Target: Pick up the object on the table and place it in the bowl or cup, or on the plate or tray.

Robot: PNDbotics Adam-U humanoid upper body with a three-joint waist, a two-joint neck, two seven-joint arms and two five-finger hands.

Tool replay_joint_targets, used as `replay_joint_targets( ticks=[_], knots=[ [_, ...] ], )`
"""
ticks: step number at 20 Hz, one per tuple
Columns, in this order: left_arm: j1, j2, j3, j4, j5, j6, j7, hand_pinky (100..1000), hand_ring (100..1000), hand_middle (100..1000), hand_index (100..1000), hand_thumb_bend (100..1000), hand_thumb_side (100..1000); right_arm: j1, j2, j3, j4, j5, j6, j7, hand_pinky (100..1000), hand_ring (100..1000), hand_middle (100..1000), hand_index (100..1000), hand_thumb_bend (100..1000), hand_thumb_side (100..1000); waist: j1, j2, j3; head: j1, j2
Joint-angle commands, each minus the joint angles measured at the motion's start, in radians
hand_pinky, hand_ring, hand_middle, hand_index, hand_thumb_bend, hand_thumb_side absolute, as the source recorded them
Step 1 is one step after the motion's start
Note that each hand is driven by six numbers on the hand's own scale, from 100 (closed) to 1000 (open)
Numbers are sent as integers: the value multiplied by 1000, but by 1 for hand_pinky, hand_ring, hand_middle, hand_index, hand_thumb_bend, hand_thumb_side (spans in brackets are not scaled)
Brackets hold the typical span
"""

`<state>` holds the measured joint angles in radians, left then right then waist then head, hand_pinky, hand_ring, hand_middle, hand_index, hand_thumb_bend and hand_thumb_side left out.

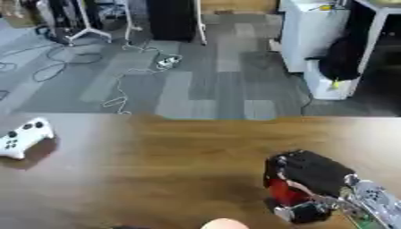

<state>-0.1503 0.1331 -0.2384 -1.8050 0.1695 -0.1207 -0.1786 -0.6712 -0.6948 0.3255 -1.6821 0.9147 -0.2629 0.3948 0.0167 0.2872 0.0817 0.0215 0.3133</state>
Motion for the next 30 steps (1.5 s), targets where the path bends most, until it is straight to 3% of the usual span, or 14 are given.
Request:
replay_joint_targets(
  ticks=[1, 10, 21, 30],
  knots=[
    [0, 17, 10, -12, -3, -1, 4, 848, 845, 623, 737, 172, 1000, -3, -30, -4, -93, -15, 3, 29, 228, 128, 227, 306, 100, 100, -4, -27, 0, 43, 4],
    [3, 13, 15, -8, 0, 1, 8, 845, 845, 621, 736, 184, 1000, 23, -44, -5, -230, -47, 12, 104, 224, 133, 232, 310, 100, 100, -24, -51, 9, 117, 39],
    [-2, 8, 18, -9, 6, 2, 10, 843, 846, 620, 734, 187, 1000, 30, -32, -4, -236, -49, 15, 120, 224, 137, 237, 309, 100, 100, -31, -59, 38, 128, 67],
    [-5, 3, 19, -12, 6, 2, 11, 842, 849, 620, 733, 190, 1000, 27, -12, -3, -230, -45, 14, 118, 224, 136, 236, 311, 100, 100, -28, -40, 50, 122, 77]
  ],
)
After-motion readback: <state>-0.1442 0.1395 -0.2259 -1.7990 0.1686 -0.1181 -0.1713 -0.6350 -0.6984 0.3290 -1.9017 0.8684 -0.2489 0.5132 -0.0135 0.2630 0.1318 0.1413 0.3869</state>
